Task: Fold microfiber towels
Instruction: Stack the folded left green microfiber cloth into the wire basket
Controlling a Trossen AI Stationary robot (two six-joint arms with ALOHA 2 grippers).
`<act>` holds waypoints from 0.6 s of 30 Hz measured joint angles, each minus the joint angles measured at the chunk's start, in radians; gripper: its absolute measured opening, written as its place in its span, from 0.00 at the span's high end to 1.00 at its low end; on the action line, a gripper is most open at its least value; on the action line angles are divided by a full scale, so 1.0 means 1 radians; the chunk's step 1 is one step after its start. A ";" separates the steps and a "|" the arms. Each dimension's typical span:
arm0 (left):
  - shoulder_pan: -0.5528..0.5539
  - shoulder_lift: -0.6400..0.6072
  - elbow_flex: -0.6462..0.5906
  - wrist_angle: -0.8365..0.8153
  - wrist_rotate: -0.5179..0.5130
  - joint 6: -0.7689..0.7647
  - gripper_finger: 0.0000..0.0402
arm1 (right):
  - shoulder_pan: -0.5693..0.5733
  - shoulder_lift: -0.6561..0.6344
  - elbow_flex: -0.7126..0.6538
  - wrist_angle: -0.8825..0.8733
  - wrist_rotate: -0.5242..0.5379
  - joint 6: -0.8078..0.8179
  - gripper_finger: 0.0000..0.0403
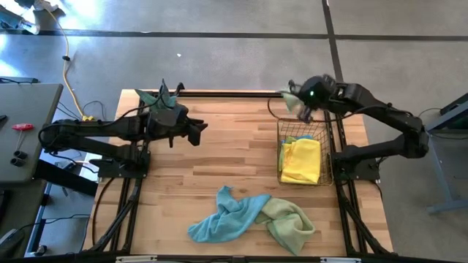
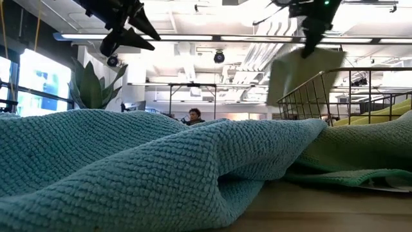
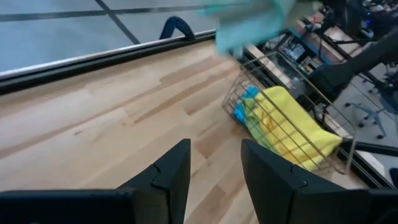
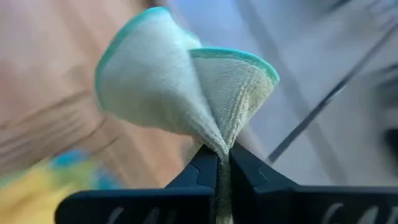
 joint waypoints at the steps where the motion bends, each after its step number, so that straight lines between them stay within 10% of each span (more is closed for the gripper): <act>1: -0.011 0.000 0.000 0.000 -0.006 -0.007 0.67 | 0.015 0.003 0.000 -0.058 -0.027 0.064 1.00; 18: -0.122 0.081 -0.001 0.002 -0.121 -0.068 0.67 | 0.406 -0.003 0.000 -0.326 -0.419 0.553 1.00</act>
